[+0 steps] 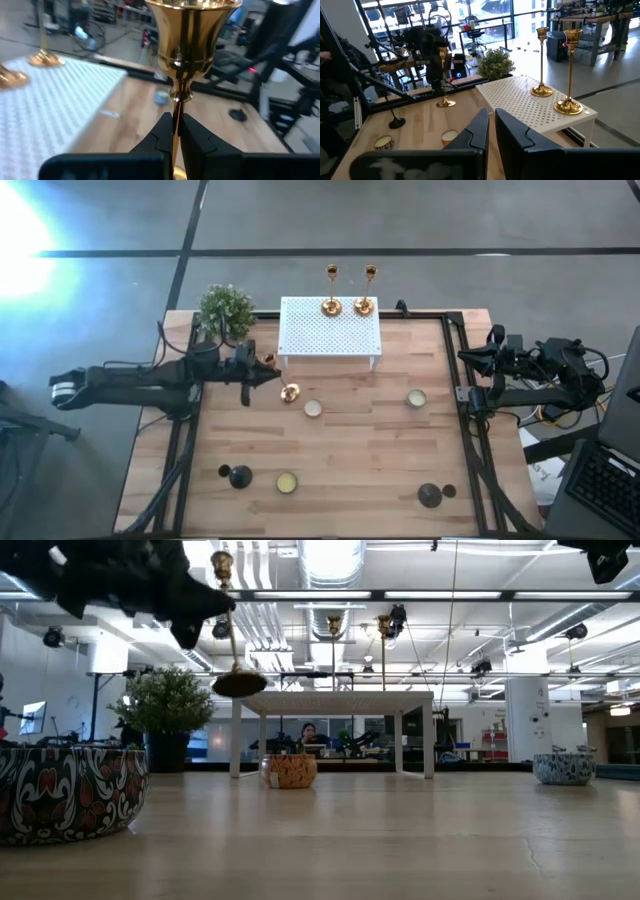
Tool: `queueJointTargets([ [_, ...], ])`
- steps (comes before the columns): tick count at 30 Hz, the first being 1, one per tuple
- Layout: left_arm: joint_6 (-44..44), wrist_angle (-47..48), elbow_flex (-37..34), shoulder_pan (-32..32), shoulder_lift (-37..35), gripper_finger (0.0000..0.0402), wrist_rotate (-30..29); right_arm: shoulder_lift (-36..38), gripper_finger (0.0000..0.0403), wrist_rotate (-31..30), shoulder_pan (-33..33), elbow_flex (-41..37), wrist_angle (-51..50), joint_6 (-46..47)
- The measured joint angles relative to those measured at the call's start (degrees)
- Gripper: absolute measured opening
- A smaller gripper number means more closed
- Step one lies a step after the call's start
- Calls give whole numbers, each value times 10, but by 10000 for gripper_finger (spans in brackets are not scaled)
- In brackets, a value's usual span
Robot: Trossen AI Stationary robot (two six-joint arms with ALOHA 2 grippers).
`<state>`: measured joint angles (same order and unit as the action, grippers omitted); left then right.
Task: Pick & Place candle stick holders
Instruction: Put the golden candle holder on the shelf aligned with the other golden candle holder
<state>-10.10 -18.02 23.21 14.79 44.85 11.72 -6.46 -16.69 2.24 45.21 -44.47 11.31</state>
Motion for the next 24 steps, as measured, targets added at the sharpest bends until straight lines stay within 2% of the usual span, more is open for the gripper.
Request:
queueJointTargets([
  [5, 44, 21, 66, 0, 43, 18, -58, 0, 27, 0, 0, 0, 0, 0],
  [13, 132, 110, 200, 2, 145, 18, -205, 0, 27, 0, 0, 0, 0, 0],
  [16, 148, 116, 240, 8, 178, 18, -247, 0, 27, 0, 0, 0, 0, -1],
  [24, 142, 116, 312, 70, 227, 18, -267, 0, 27, 0, 0, 0, 0, -10],
])
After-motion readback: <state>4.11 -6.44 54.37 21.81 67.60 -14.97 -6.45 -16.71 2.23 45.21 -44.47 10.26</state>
